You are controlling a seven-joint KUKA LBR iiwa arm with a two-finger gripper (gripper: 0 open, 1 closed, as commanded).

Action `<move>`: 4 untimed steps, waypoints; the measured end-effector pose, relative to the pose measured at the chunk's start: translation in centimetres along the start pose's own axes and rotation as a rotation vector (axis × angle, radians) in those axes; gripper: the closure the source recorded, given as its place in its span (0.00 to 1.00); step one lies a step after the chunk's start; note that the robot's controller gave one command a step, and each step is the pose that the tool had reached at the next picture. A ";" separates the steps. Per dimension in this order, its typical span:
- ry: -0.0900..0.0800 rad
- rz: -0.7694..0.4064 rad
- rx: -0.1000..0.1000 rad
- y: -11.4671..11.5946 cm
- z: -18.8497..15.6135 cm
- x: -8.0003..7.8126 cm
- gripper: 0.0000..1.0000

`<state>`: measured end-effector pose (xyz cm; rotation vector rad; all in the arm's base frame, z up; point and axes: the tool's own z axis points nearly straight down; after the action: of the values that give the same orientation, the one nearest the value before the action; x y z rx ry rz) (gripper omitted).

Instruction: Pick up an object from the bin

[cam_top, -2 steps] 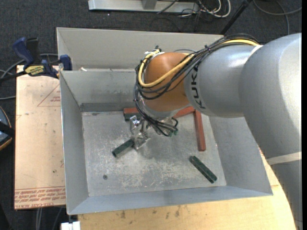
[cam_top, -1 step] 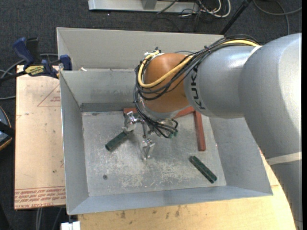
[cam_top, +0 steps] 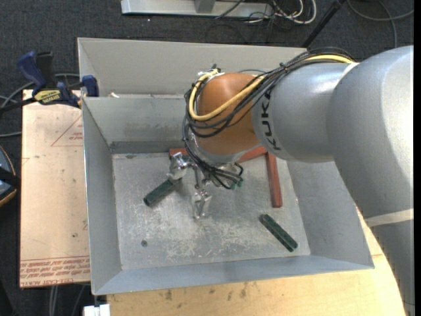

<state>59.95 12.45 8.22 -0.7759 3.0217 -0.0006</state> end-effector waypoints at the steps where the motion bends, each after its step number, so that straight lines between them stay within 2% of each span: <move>1: -0.001 -0.316 0.000 5.8 0.2 -5.4 1.00; 2: -0.001 -0.316 -0.001 5.8 0.2 -5.4 1.00; 3: 0.013 -0.448 -0.010 5.8 -13.2 -6.1 1.00; 4: 0.014 -0.448 -0.011 5.8 -13.2 -6.1 1.00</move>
Offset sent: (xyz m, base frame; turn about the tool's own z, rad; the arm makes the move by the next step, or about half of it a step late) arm 0.0000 0.0000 0.0000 0.0000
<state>62.17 20.41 21.50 -1.4354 2.7889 0.0026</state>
